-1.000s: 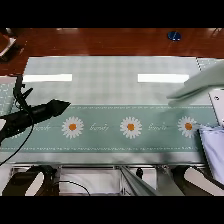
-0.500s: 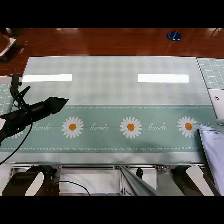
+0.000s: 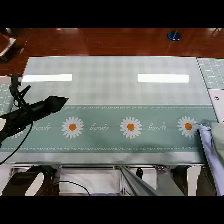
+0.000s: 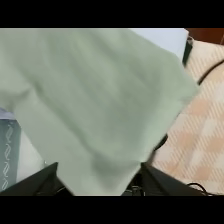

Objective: Fold the shirts.

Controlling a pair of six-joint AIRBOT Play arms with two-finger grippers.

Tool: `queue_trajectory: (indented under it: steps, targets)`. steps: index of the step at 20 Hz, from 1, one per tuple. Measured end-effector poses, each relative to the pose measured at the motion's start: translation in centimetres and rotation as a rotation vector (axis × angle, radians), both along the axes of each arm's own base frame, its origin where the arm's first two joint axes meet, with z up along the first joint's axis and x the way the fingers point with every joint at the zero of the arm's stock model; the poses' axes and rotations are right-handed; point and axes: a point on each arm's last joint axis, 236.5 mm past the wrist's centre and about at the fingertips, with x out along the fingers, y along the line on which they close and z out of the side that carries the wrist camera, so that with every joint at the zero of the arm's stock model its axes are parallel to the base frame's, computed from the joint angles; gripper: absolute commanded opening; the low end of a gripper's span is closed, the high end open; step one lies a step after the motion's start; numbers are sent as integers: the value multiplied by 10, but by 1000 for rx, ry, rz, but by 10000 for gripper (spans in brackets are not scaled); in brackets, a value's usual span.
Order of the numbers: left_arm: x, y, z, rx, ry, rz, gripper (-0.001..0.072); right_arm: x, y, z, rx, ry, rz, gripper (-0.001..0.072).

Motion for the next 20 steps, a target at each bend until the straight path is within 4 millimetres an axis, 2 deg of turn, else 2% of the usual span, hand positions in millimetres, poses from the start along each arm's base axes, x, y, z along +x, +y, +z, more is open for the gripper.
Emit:
queue_trajectory:
  steps: [2, 3, 4, 5, 6, 7, 8, 9, 10, 11, 12, 13, 14, 15, 17, 18, 20]
  targets:
    - [4, 5, 1, 19, -19, 14, 19, 1, -4, -7, 26, 9, 0, 621]
    - [10, 14, 3, 29, -35, 44, 19, 8, -9, -7, 36, -12, 14, 584]
    - [18, 26, 9, 38, -57, 89, 19, 20, -15, -5, 45, -47, 30, 442]
    - [25, 38, 16, 41, -75, 128, 19, 33, -23, -1, 45, -93, 46, 198]
    - [33, 48, 25, 38, -93, 162, 19, 56, -31, 3, 53, -174, 63, 23]
    - [41, 56, 38, 37, -114, 182, 19, 87, -37, 9, 68, -283, 103, 23]
    - [49, 59, 51, 38, -132, 183, 19, 128, -36, 18, 102, -422, 177, 23]
    - [58, 58, 66, 37, -150, 166, 18, 174, -32, 32, 125, -565, 278, 23]
    - [68, 51, 83, 33, -166, 131, 18, 223, -19, 49, 147, -701, 406, 23]
    - [75, 38, 97, 31, -178, 72, 17, 261, 3, 59, 180, -773, 533, 23]
    - [81, 18, 110, 37, -182, -16, 17, 290, 29, 62, 204, -799, 660, 23]
    - [81, -3, 116, 57, -174, -115, 17, 317, 62, 59, 219, -799, 800, 23]
    - [76, -22, 112, 95, -147, -211, 17, 334, 99, 48, 238, -764, 934, 23]
    - [70, -36, 101, 139, -100, -279, 17, 345, 138, 31, 254, -713, 1062, 23]
    - [53, -46, 56, 276, 55, -355, 19, 358, 208, -6, 260, -623, 1279, 23]
    - [45, -42, 29, 358, 133, -360, 19, 358, 234, -30, 263, -558, 1360, 23]
    - [31, -27, -10, 491, 252, -358, 19, 358, 260, -69, 254, -447, 1441, 23]
